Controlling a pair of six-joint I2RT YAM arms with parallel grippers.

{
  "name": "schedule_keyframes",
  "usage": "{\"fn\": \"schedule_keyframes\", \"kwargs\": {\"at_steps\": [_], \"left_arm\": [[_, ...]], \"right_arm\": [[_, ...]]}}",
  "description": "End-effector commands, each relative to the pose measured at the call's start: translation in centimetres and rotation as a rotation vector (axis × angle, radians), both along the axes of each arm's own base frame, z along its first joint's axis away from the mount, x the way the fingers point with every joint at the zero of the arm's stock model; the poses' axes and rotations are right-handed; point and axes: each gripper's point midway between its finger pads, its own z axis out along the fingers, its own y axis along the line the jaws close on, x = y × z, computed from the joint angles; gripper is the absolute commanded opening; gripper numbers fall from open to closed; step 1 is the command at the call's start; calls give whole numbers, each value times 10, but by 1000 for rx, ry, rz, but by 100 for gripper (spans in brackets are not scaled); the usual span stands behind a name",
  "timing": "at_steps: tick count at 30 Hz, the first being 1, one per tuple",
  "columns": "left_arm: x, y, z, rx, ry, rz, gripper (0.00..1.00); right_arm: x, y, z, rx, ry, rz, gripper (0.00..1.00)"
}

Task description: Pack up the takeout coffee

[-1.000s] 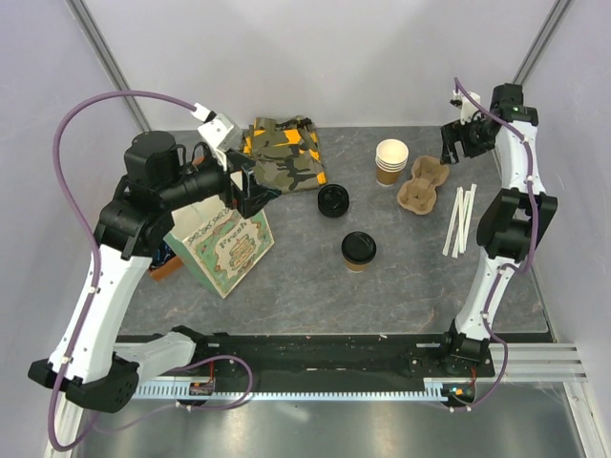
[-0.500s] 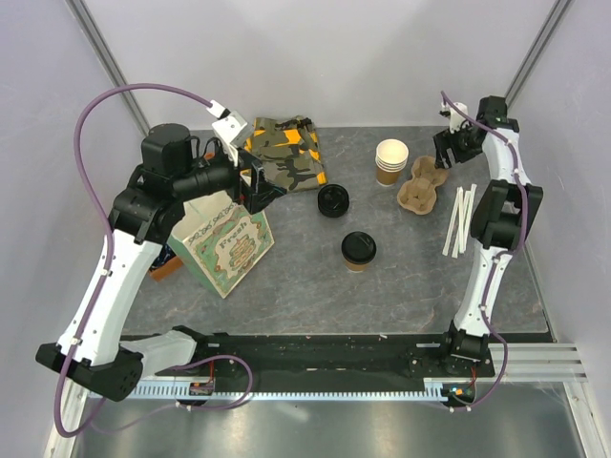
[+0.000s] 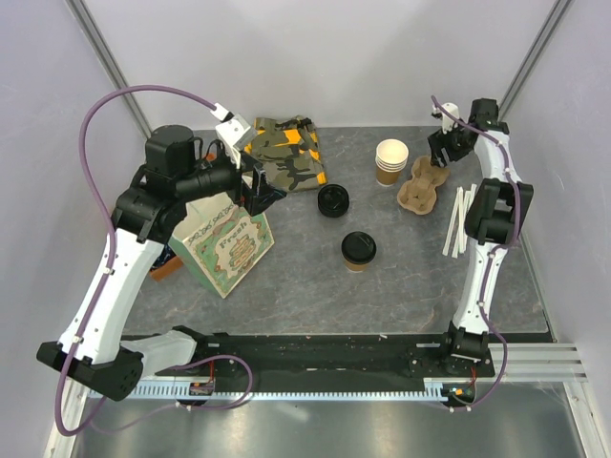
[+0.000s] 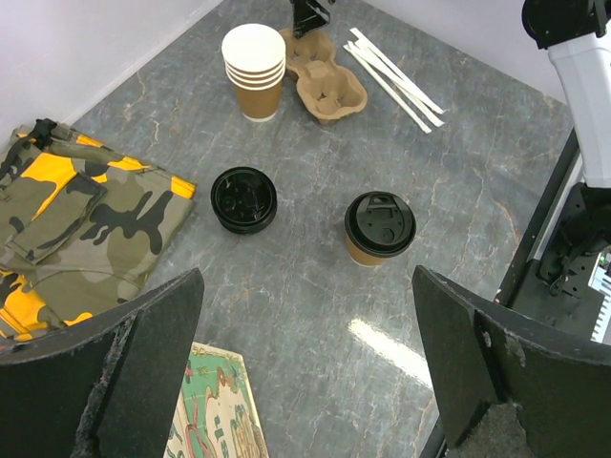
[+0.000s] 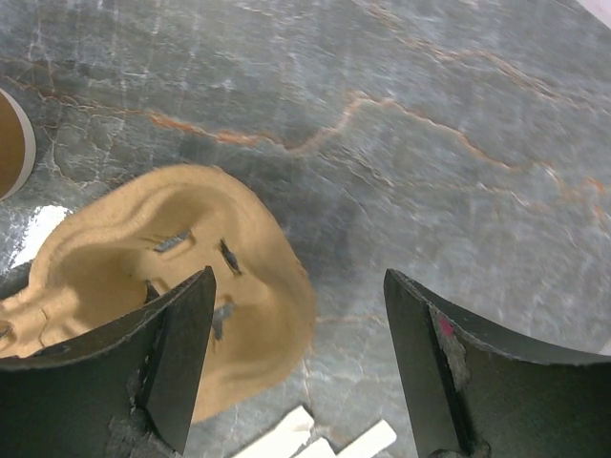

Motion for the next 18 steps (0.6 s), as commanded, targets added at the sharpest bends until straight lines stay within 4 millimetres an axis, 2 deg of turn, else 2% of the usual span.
{"fn": "schedule_keyframes", "kwargs": {"at_steps": [1, 4, 9, 12, 18], "left_arm": [[4, 2, -2, 17, -26, 1, 97], [4, 2, -3, 16, -22, 2, 97], [5, 4, -4, 21, -23, 13, 97], [5, 5, -5, 22, -21, 18, 97], [5, 5, -5, 20, -21, 19, 97]], "right_arm": [[11, 15, -3, -47, -37, 85, 79], [11, 19, -11, -67, -24, 96, 77], [8, 15, -17, -96, -1, 86, 73], [0, 15, -22, -103, 30, 106, 69], [-13, 8, -24, -119, 73, 88, 50]]}}
